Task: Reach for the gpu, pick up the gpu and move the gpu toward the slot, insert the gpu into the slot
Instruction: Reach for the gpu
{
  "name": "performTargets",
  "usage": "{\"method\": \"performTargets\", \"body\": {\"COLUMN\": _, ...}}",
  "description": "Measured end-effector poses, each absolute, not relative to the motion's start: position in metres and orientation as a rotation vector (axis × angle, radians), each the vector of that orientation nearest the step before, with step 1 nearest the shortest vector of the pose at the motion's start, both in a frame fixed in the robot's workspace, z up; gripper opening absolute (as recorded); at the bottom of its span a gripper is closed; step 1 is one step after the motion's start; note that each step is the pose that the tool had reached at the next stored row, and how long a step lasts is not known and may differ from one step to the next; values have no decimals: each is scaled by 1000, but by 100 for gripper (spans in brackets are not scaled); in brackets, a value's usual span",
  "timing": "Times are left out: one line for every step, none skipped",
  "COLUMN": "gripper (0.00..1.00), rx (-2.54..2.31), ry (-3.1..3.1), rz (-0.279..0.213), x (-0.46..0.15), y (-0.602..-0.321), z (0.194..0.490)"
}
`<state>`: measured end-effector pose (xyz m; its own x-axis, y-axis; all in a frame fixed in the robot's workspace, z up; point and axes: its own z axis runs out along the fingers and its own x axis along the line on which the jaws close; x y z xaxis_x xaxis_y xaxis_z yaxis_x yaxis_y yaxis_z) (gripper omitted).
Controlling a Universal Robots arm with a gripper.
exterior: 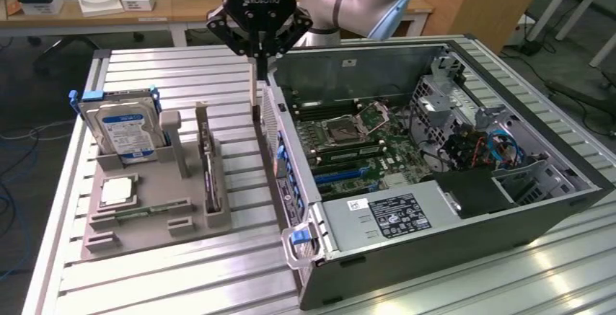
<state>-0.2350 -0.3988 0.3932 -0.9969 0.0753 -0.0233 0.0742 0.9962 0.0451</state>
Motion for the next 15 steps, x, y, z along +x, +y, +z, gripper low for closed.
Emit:
{"method": "performTargets", "body": {"gripper": 10, "rx": 117, "ry": 3114, "rz": 69, "x": -238, "y": -399, "z": 393}}
{"method": "performTargets", "body": {"gripper": 10, "rx": 117, "ry": 3114, "rz": 69, "x": -240, "y": -399, "z": 393}}
{"method": "performTargets", "body": {"gripper": 10, "rx": 117, "ry": 3114, "rz": 69, "x": -243, "y": -399, "z": 393}}
{"method": "performTargets", "body": {"gripper": 10, "rx": 117, "ry": 3114, "rz": 69, "x": -246, "y": -399, "z": 393}}
{"method": "performTargets", "body": {"gripper": 10, "rx": 116, "ry": 3114, "rz": 69, "x": -248, "y": -399, "z": 393}}
{"method": "performTargets", "body": {"gripper": 10, "rx": 116, "ry": 3114, "rz": 69, "x": -251, "y": -399, "z": 393}}
{"method": "performTargets", "body": {"gripper": 10, "rx": 117, "ry": 3114, "rz": 69, "x": -255, "y": -399, "z": 393}}
{"method": "performTargets", "body": {"gripper": 10, "rx": 117, "ry": 3114, "rz": 69, "x": -258, "y": -399, "z": 393}}
{"method": "performTargets", "body": {"gripper": 10, "rx": 117, "ry": 3114, "rz": 69, "x": -261, "y": -399, "z": 393}}
{"method": "performTargets", "body": {"gripper": 10, "rx": 117, "ry": 3114, "rz": 69, "x": -263, "y": -399, "z": 393}}
{"method": "performTargets", "body": {"gripper": 10, "rx": 117, "ry": 3114, "rz": 69, "x": -266, "y": -399, "z": 393}}
{"method": "performTargets", "body": {"gripper": 10, "rx": 117, "ry": 3114, "rz": 69, "x": -269, "y": -399, "z": 393}}
{"method": "performTargets", "body": {"gripper": 10, "rx": 116, "ry": 3114, "rz": 69, "x": -271, "y": -399, "z": 393}}
{"method": "performTargets", "body": {"gripper": 10, "rx": 117, "ry": 3114, "rz": 69, "x": -273, "y": -399, "z": 393}}
{"method": "performTargets", "body": {"gripper": 10, "rx": 117, "ry": 3114, "rz": 69, "x": -276, "y": -399, "z": 393}}
